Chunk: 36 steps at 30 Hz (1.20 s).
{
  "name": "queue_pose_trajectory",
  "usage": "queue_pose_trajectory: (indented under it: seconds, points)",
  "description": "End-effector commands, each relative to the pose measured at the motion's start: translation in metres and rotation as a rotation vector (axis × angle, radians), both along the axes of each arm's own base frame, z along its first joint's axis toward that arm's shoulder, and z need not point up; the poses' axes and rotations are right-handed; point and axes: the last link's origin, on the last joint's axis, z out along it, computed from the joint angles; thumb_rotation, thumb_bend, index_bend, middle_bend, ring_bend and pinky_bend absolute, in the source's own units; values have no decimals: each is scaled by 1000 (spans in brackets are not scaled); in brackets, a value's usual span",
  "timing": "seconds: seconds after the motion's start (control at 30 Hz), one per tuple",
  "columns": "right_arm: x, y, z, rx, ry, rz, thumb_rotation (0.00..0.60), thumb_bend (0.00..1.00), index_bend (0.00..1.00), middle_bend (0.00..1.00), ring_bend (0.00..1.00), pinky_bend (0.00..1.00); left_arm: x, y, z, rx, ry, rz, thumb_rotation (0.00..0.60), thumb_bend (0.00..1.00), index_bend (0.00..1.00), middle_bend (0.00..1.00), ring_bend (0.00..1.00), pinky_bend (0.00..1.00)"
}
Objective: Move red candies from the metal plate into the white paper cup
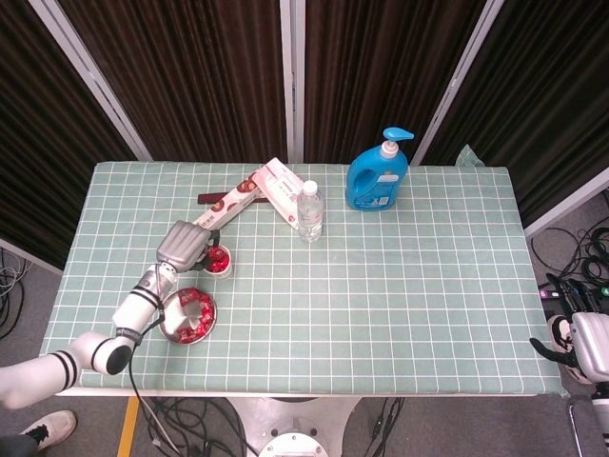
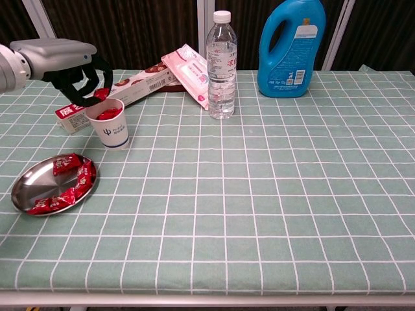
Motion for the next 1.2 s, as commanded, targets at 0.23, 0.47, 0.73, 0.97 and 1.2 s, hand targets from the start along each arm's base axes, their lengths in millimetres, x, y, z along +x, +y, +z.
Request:
queue_pose_trajectory:
  seconds: [0.23, 0.47, 0.73, 0.97, 1.2]
  points:
    - [0, 0, -1, 2, -1, 1, 600, 94, 19, 144, 78, 410, -1, -5, -2, -15, 38, 5, 600, 394, 411, 829, 989, 1000]
    - [2, -1, 0, 1, -2, 9, 600, 94, 19, 144, 78, 412, -13, -32, 38, 117, -93, -7, 600, 390, 324, 825, 989, 1000]
    - [3, -2, -1, 10, -3, 23, 600, 93, 19, 143, 78, 413, -56, -78, 54, 132, -90, 20, 600, 352, 368, 825, 988, 1000]
    - [5, -2, -3, 16, -3, 30, 600, 93, 18, 143, 78, 414, -77, -104, 21, -3, -2, 33, 600, 350, 437, 827, 988, 1000]
    - [6, -1, -2, 12, -2, 28, 600, 94, 19, 143, 78, 417, -78, -102, -3, -62, 28, 47, 600, 351, 428, 827, 988, 1000]
